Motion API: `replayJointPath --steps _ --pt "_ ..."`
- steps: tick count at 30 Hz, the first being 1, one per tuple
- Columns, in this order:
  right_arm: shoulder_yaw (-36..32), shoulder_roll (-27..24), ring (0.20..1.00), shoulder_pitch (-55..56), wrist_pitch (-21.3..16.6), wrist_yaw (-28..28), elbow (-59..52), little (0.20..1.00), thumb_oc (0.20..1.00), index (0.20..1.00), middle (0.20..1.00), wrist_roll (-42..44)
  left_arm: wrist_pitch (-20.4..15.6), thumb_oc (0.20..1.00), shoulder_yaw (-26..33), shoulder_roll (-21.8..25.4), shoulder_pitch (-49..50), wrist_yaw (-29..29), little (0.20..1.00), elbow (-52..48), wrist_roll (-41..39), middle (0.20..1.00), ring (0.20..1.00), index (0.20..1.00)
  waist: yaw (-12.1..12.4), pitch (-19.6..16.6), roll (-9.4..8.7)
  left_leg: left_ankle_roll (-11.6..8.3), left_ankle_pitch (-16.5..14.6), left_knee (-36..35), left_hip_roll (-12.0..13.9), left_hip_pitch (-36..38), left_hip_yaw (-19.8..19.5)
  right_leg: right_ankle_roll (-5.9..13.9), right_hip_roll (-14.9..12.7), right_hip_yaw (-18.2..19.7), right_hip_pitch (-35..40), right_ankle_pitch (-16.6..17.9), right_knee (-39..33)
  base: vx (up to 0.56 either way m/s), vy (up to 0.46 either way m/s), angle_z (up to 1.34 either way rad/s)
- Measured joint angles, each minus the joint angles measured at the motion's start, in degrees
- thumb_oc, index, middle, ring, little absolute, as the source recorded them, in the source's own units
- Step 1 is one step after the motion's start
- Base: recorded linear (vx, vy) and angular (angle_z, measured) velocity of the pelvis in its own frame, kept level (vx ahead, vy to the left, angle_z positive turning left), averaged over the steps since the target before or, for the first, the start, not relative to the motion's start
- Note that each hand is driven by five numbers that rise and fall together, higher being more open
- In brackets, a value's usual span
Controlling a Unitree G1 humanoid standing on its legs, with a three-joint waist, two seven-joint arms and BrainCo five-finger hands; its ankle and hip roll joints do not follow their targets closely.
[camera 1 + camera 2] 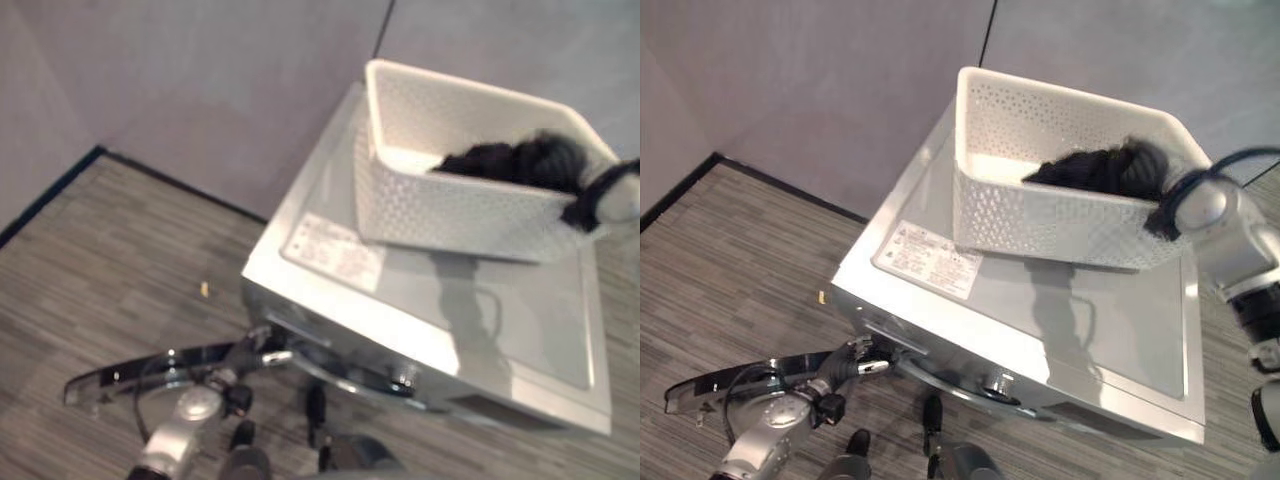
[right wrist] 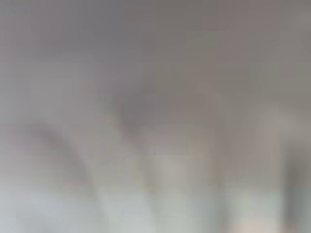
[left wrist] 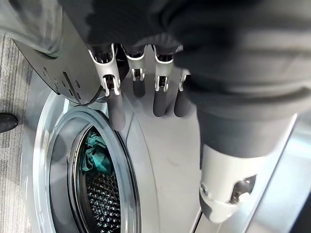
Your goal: Grab the laundry basket,head to the washer,open it,put in the laundry and shut it.
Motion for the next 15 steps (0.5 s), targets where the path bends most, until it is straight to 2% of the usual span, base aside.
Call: replayJointPath --steps 5,8,15 --pt "0.25 -0.73 0.200 -7.58 -1.73 -4.97 0.08 0.200 0.200 0.200 0.200 0.28 -0.02 1.000 0.49 0.04 0.47 -0.01 1.000 0.58 0.01 1.000 1.000 1.000 0.07 -0.61 -0.23 0.07 -0.03 -0.31 -0.02 1.55 0.26 0.22 0.00 0.45 1.35 -0.20 -0.02 0.00 0.004 -0.02" --pt "0.89 -0.75 0.200 -10.19 -3.01 -6.94 0.75 0.200 0.200 0.200 0.200 0.44 -0.06 1.000 0.57 0.02 1.16 0.04 1.000 0.72 0.01 1.000 1.000 1.000 0.11 -2.14 -0.56 0.07 -0.03 -0.25 -0.05 1.64 0.45 0.22 0.01 0.68 1.36 -0.19 -0.01 -0.01 0.008 -0.01" --pt "2.46 -0.69 0.200 -13.20 -3.42 -10.20 5.01 0.200 0.200 0.200 0.200 0.60 -0.31 1.000 0.54 0.02 1.91 0.03 1.000 1.48 0.06 1.000 1.000 1.000 0.38 -3.11 -0.52 0.40 0.01 -1.05 -0.17 3.79 1.27 0.85 -0.11 1.54 2.88 -0.51 -0.03 -0.01 0.009 -0.06"
